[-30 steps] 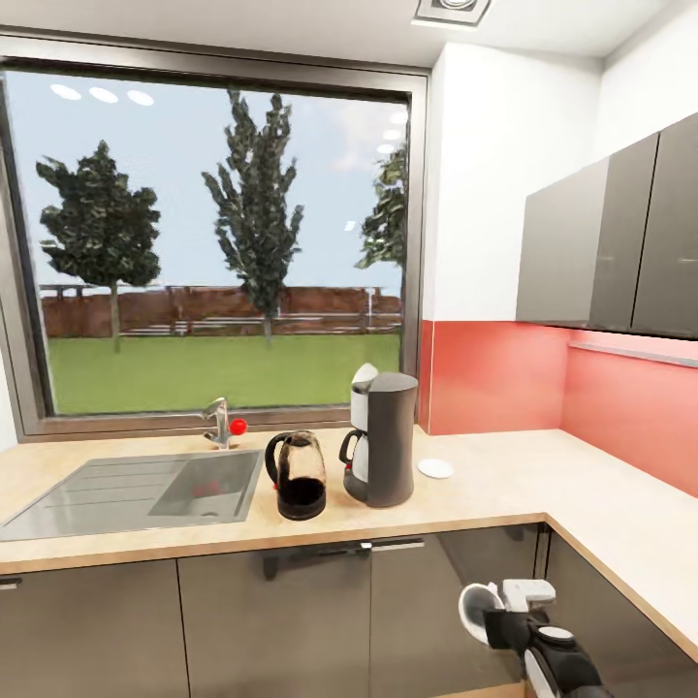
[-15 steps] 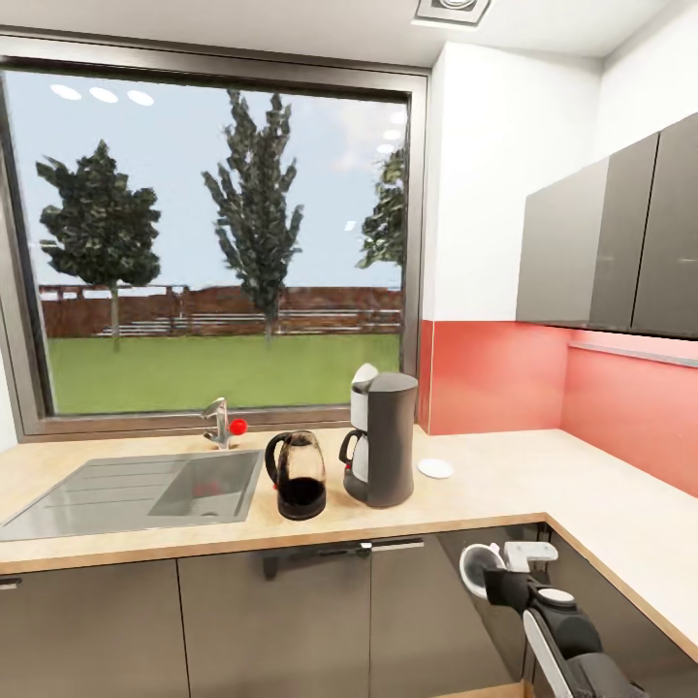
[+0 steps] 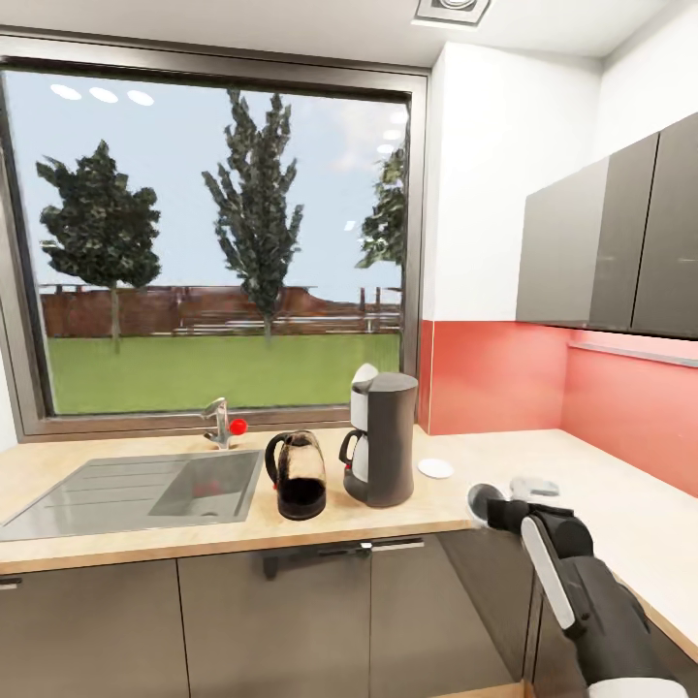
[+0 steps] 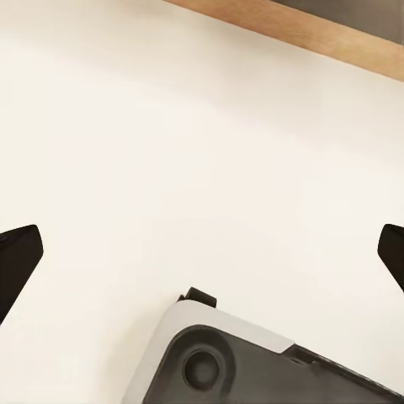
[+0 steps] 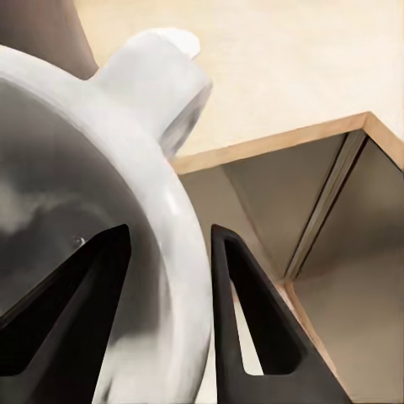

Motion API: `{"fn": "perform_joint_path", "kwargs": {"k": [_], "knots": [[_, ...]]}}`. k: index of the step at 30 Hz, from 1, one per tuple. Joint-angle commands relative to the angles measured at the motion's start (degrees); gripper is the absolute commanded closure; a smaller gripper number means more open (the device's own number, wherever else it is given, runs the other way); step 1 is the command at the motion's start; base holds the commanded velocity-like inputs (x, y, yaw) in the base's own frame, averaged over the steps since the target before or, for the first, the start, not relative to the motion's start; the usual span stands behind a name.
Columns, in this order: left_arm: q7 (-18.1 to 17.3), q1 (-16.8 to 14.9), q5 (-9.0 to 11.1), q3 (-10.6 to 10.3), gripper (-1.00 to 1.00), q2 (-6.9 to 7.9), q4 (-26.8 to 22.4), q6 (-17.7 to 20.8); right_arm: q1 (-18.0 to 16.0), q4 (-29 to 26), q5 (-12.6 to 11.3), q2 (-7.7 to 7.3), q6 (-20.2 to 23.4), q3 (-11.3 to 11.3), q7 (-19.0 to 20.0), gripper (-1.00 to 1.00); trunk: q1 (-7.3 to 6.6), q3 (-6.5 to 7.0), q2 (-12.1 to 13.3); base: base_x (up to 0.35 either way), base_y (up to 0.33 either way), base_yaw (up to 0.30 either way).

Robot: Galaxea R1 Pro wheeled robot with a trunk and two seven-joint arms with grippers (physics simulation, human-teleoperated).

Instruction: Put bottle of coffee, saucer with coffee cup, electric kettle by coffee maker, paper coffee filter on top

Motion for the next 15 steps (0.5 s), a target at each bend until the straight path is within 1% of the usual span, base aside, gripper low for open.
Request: {"fn": "perform_joint_path", "kwargs": {"k": [1,3,4,6,7,10,11,13,14,15], "knots": [[-0.2,0.0,0.0,0.4,-1.00,-0.01,-0.1,0.0,-1.0,0.1,-1.0,-0.06,1.1,-0.1,-0.7,1.00,0.02,-0.02,0.0,0.000,0.000,0.000],[-0.2,0.0,0.0,0.4,-1.00,-0.01,-0.1,0.0,-5.6,2.2,-1.6,-0.23,4.5,-0.5,-1.6,1.00,0.02,-0.02,0.0,0.000,0.000,0.000],[-0.2,0.0,0.0,0.4,-1.00,-0.01,-0.1,0.0,-7.0,3.3,-1.7,-0.35,5.2,-0.6,-1.8,1.00,0.02,-0.02,0.0,0.000,0.000,0.000],[-0.2,0.0,0.0,0.3,-1.00,-0.01,-0.1,0.0,-13.2,9.2,-2.0,-1.38,7.4,-0.9,-1.9,1.00,0.02,-0.02,0.0,0.000,0.000,0.000],[-0.2,0.0,-0.1,0.3,-1.00,-0.01,-0.1,-0.1,-14.8,10.9,-2.1,-1.69,7.7,-1.0,-1.9,1.00,0.02,-0.02,0.0,0.000,0.000,0.000],[-0.2,0.0,0.0,0.3,-1.00,-0.01,-0.1,-0.1,-24.5,22.2,-2.0,-2.95,8.7,-1.1,-1.6,1.00,0.02,-0.02,0.0,0.000,0.000,0.000],[-0.2,0.0,0.0,0.3,-1.00,-0.01,-0.1,-0.1,-26.1,24.1,-2.0,-3.19,8.7,-1.1,-1.6,1.00,0.02,-0.02,0.0,0.000,0.000,0.000],[-0.2,0.1,0.0,0.3,-1.00,-0.01,0.0,-0.2,-32.2,31.0,-1.8,-4.31,8.7,-0.9,-1.0,1.00,0.02,-0.02,0.0,0.000,0.000,0.000],[-0.2,0.0,0.0,0.3,-1.00,0.04,0.1,-0.1,-38.0,38.1,-1.3,-4.99,8.7,-0.4,1.5,1.00,0.02,-0.02,0.0,0.000,0.000,0.000],[-0.2,0.0,0.0,0.3,-1.00,0.02,0.1,-0.1,-39.5,40.5,-0.7,-5.07,8.7,-0.2,2.9,1.00,0.02,-0.02,0.0,0.000,0.000,0.000]]}}
